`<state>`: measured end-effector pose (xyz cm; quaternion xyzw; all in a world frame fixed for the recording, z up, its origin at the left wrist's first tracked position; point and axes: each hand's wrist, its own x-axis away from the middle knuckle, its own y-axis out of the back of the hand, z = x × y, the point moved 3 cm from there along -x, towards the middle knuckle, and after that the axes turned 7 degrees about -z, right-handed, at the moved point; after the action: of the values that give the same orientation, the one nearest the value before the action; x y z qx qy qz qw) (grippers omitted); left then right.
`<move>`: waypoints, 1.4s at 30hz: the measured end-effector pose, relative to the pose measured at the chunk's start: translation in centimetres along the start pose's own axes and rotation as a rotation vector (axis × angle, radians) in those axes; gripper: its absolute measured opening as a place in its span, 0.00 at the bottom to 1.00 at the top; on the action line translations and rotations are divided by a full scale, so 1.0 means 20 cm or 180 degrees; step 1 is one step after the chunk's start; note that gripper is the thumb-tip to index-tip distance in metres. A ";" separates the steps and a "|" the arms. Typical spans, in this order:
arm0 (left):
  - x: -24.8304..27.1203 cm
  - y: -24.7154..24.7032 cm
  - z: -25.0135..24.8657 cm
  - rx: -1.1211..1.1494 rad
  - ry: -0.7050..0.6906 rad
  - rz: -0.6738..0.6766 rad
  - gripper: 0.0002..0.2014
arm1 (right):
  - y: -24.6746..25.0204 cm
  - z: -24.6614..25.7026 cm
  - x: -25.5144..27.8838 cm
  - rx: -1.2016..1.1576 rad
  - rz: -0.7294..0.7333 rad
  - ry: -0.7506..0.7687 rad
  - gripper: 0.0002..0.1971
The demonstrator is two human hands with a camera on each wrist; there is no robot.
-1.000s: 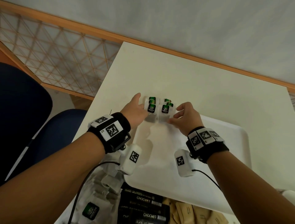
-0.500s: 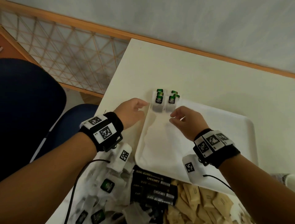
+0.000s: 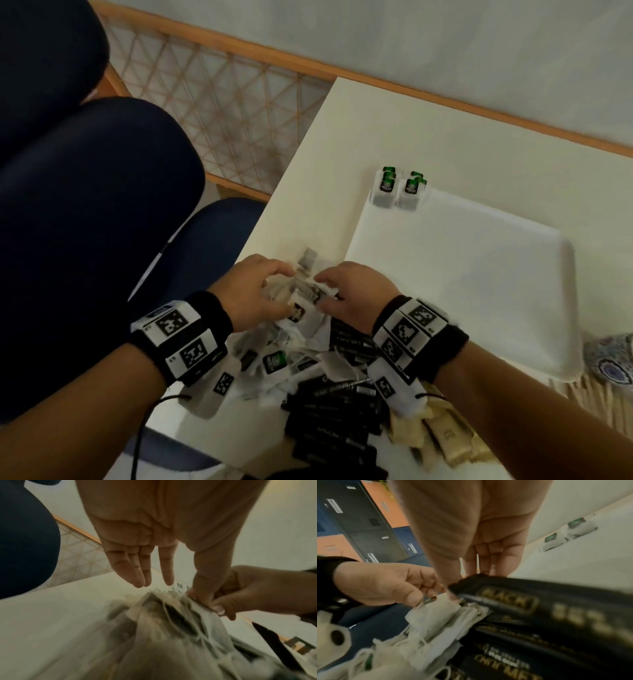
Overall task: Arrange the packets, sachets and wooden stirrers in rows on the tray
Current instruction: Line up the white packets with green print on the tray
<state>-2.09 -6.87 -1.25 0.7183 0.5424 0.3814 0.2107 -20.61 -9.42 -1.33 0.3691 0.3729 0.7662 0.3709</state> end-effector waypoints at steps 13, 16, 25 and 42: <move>-0.06 -0.14 -0.01 -0.0488 0.0427 0.0163 0.31 | 0.03 0.01 0.00 -0.0033 -0.0250 -0.0499 0.11; -0.09 -0.14 -0.03 -0.0377 0.0342 0.0205 0.21 | 0.06 -0.02 0.03 -0.0156 -0.0285 -0.0482 0.12; -0.06 -0.08 -0.08 0.0477 -0.0085 0.0003 0.11 | 0.11 -0.09 0.10 -0.0965 -0.0689 -0.0727 0.09; -0.05 0.06 -0.29 0.2589 -0.0023 0.0528 0.18 | 0.28 -0.12 0.18 -0.1423 -0.0975 -0.0787 0.03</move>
<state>-5.90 -8.77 2.85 0.7856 0.5884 0.1493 -0.1198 -25.96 -9.73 3.36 0.3082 0.1984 0.7137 0.5969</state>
